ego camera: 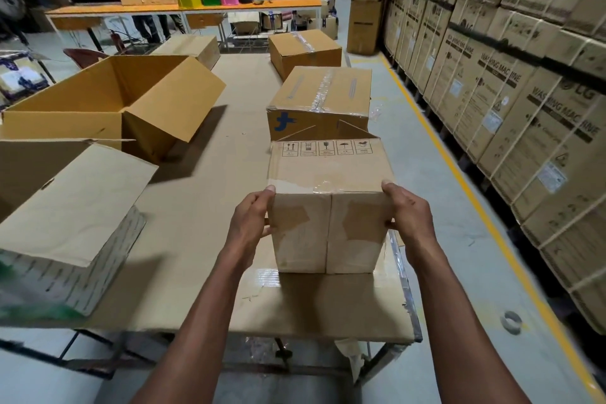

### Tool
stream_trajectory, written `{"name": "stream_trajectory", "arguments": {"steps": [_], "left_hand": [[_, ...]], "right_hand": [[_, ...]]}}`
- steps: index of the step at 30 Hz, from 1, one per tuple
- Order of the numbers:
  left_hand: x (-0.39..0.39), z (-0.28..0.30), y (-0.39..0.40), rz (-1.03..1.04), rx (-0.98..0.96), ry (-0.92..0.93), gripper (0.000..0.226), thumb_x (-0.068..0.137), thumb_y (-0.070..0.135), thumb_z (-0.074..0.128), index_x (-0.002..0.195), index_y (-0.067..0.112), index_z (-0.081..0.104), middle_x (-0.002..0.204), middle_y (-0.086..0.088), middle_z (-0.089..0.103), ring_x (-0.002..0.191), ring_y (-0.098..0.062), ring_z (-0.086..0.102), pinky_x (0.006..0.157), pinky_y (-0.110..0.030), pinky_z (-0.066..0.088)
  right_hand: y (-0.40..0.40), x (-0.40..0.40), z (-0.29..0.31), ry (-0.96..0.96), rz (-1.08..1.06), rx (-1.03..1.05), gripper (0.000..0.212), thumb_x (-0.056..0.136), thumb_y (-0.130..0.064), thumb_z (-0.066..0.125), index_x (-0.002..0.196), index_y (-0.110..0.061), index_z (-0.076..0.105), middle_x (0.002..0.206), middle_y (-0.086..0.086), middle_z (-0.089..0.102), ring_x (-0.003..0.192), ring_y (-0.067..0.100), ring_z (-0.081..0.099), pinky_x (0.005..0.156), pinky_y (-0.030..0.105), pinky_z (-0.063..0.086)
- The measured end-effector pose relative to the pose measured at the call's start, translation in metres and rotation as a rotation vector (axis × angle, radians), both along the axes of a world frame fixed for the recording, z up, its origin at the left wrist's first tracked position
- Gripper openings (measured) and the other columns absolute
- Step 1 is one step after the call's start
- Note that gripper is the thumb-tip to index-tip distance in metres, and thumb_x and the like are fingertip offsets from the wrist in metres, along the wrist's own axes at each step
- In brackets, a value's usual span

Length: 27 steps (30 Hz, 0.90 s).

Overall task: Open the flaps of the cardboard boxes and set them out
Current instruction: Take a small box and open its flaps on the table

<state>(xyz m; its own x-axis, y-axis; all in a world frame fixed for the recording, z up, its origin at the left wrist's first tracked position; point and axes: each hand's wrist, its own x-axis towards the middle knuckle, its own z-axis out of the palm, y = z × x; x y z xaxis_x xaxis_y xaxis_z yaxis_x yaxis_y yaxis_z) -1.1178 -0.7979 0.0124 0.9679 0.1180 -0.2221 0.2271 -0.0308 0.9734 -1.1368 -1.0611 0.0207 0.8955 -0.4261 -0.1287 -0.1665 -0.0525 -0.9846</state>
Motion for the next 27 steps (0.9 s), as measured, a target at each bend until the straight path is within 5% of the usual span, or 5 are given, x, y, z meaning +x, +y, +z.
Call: {"name": "stream_trajectory", "arguments": {"steps": [8,12,19,23,27], "left_hand": [[-0.014,-0.034,0.003,-0.031,-0.161,-0.064,0.045,0.081,0.025,0.061,0.125,0.014,0.060,0.116,-0.007,0.071,0.110,-0.023,0.067,0.096,-0.038,0.055],[-0.028,-0.074,0.003,-0.036,-0.060,-0.032,0.049,0.080,0.015,0.060,0.129,0.020,0.056,0.122,0.001,0.069,0.110,-0.015,0.067,0.085,-0.029,0.054],[-0.054,-0.136,0.005,-0.157,0.165,0.185,0.053,0.080,-0.001,0.049,0.130,0.018,0.050,0.118,-0.002,0.065,0.112,-0.022,0.060,0.081,-0.032,0.051],[-0.065,-0.136,0.003,-0.207,0.142,0.142,0.063,0.086,0.000,0.049,0.145,0.022,0.037,0.129,0.002,0.057,0.123,-0.023,0.054,0.084,-0.030,0.049],[-0.067,-0.121,0.002,-0.118,0.078,-0.104,0.086,0.081,0.025,0.061,0.154,0.042,0.019,0.156,0.003,0.033,0.141,-0.014,0.037,0.111,-0.038,0.036]], "right_hand": [[-0.016,-0.019,-0.031,-0.126,0.151,0.218,0.036,0.098,-0.015,0.054,0.132,-0.019,0.064,0.119,0.001,0.072,0.104,0.017,0.066,0.092,0.033,0.056],[-0.017,-0.034,-0.078,-0.051,0.128,0.230,0.046,0.090,0.003,0.055,0.132,-0.018,0.057,0.125,0.000,0.070,0.116,0.020,0.066,0.092,0.038,0.053],[-0.002,-0.078,-0.139,0.194,0.115,0.036,0.054,0.085,0.019,0.051,0.122,-0.020,0.054,0.110,-0.007,0.067,0.106,0.013,0.062,0.067,0.019,0.053],[0.001,-0.082,-0.157,0.218,0.089,0.015,0.062,0.085,0.017,0.050,0.132,-0.023,0.052,0.117,-0.001,0.066,0.114,0.023,0.061,0.080,0.031,0.057],[0.008,-0.083,-0.149,0.131,0.117,-0.025,0.072,0.087,0.003,0.059,0.145,-0.034,0.040,0.139,0.002,0.054,0.127,0.024,0.052,0.096,0.043,0.054]]}}
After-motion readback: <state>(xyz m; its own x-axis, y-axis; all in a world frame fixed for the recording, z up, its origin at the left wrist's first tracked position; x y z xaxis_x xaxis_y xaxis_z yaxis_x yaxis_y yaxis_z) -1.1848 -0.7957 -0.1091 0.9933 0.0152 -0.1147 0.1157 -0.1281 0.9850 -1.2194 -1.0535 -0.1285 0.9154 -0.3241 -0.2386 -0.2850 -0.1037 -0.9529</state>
